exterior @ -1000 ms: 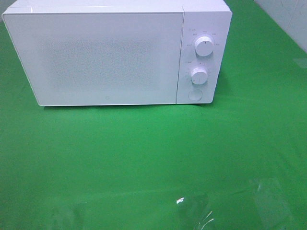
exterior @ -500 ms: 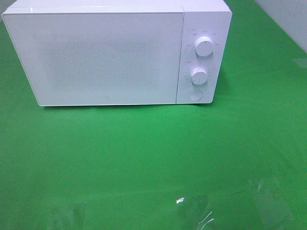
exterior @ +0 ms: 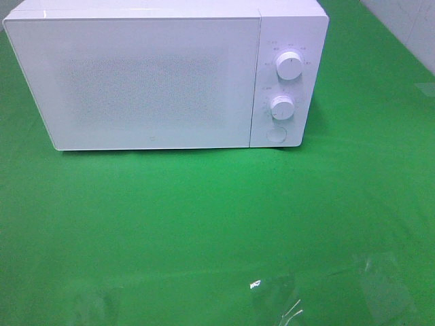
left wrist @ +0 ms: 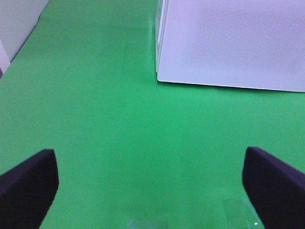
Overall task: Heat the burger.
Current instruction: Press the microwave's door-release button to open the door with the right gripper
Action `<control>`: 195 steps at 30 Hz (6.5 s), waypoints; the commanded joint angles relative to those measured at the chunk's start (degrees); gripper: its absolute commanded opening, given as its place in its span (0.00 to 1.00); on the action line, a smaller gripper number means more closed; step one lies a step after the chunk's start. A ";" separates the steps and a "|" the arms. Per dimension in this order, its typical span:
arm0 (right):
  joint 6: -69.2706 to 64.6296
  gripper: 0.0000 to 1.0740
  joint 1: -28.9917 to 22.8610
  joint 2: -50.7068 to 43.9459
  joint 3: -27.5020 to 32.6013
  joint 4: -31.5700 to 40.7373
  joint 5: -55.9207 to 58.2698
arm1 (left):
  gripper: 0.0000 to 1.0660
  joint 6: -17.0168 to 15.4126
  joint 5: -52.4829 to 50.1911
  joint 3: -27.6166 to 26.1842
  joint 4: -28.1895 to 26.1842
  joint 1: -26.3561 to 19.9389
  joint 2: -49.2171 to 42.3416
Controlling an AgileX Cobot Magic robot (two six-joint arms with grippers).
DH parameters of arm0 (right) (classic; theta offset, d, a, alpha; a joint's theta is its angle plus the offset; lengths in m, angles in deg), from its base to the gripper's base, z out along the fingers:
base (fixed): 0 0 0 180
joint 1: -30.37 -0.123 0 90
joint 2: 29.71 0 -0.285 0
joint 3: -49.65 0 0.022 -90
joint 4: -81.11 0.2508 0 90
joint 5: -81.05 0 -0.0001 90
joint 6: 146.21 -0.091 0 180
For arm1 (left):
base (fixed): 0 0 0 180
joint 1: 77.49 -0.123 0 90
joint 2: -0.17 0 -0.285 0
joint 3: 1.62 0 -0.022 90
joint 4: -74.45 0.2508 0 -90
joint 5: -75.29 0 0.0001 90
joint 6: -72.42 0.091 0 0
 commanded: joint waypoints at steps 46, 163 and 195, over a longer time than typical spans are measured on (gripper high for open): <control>-2.29 0.62 1.78 1.83 2.58 0.63 -19.19 | 0.92 -0.06 -0.40 0.11 -0.06 -0.06 -1.09; -71.10 0.00 -44.92 92.99 13.64 41.65 -123.13 | 0.92 -0.06 -0.40 0.11 -0.06 -0.06 -1.09; -79.01 0.00 -33.52 108.63 -4.47 35.87 -112.24 | 0.92 -0.06 -0.40 0.11 -0.06 -0.06 -1.09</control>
